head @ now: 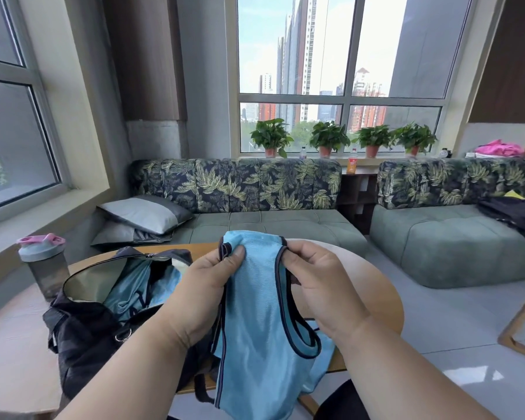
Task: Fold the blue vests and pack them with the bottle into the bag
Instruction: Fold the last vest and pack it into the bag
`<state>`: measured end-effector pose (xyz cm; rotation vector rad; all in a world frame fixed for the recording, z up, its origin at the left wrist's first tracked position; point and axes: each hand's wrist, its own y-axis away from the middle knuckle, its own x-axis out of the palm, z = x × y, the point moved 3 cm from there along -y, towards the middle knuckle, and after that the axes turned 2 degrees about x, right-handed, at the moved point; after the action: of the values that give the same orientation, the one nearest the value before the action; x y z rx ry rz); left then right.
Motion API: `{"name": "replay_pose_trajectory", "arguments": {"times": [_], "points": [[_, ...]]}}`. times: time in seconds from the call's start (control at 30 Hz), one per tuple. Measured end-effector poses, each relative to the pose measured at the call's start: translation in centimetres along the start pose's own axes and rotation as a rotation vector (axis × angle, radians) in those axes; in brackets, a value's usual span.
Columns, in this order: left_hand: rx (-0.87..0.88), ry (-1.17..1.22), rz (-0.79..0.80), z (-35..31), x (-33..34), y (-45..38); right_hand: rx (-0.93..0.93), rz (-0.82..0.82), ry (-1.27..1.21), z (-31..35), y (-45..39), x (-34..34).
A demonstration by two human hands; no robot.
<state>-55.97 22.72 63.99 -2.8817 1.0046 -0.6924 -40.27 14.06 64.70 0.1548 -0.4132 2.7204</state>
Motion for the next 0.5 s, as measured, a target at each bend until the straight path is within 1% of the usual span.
{"name": "replay_pose_trajectory", "arguments": {"times": [0.1, 0.2, 0.3, 0.5], "points": [[0.07, -0.015, -0.011, -0.8, 0.2, -0.2, 0.043, 0.009, 0.072, -0.9, 0.2, -1.0], [0.087, -0.026, -0.023, -1.2, 0.2, -0.1, 0.094, 0.052, 0.197, -2.9, 0.9, -1.9], [0.069, -0.054, -0.024, -0.9, 0.2, 0.1, 0.104, 0.051, 0.16, -3.6, 1.5, -2.2], [0.03, -0.125, -0.009, -0.4, 0.8, 0.7, 0.03, 0.035, 0.147, -2.2, 1.4, -1.7]]}}
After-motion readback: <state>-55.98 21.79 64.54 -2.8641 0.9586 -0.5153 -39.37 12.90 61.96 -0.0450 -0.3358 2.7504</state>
